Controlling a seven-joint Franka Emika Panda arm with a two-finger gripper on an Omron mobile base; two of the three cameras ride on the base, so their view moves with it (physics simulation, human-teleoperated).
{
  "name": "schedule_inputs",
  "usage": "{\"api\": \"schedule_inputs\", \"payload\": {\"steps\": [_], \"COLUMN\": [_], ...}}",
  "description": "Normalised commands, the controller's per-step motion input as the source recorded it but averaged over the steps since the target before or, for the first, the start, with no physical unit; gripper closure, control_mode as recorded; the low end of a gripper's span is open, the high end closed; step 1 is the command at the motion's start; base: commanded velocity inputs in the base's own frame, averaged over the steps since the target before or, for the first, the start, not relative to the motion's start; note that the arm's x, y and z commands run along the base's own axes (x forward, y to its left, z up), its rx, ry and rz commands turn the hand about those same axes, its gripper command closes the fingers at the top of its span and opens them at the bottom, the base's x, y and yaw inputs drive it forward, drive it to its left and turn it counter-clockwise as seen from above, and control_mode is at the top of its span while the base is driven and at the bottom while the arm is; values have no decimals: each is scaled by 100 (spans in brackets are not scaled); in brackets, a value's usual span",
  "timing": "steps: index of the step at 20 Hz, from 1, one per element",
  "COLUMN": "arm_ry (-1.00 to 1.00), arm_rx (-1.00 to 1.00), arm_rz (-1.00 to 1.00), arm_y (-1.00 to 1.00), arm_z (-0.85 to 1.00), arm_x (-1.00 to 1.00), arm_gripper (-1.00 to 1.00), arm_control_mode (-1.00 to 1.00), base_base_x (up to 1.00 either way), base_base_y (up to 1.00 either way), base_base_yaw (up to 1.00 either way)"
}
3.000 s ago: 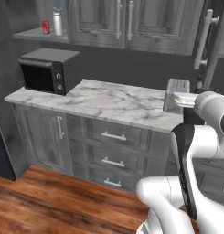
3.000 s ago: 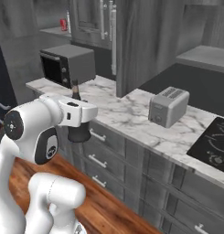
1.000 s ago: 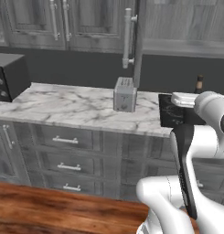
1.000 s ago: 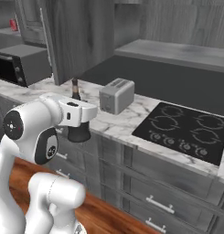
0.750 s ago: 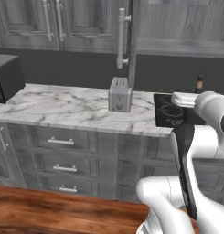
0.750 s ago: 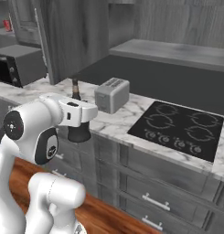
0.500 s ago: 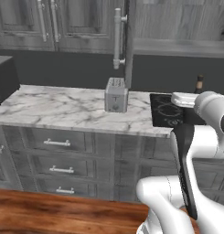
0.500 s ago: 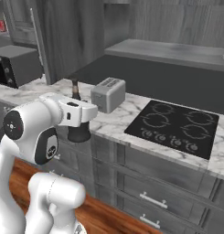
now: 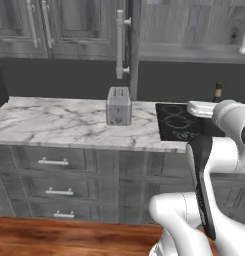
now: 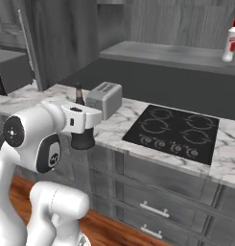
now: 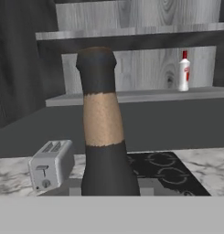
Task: Sort all alcoholic drinks to one cabinet, and non-alcoholic drinks to the other.
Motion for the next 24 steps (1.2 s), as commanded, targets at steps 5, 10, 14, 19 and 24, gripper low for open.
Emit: {"api": "schedule_inputs", "payload": {"steps": [5,10,14,19,24], "arm_ry": [0,0,0,0,0], "arm_rx": [0,0,0,0,0], "arm_rz": [0,0,0,0,0], "arm_y": [0,0,0,0,0], "arm_z": [0,0,0,0,0], "arm_x": [0,0,0,0,0], "arm_gripper": [100,100,100,100,100], "arm_control_mode": [100,100,100,100,100], "base_base_x": [32,32,34,32,32], "base_base_y": [-24,-20,-18,-20,-20], "base_base_yaw": [-12,-11,-10,-10,-10]}}
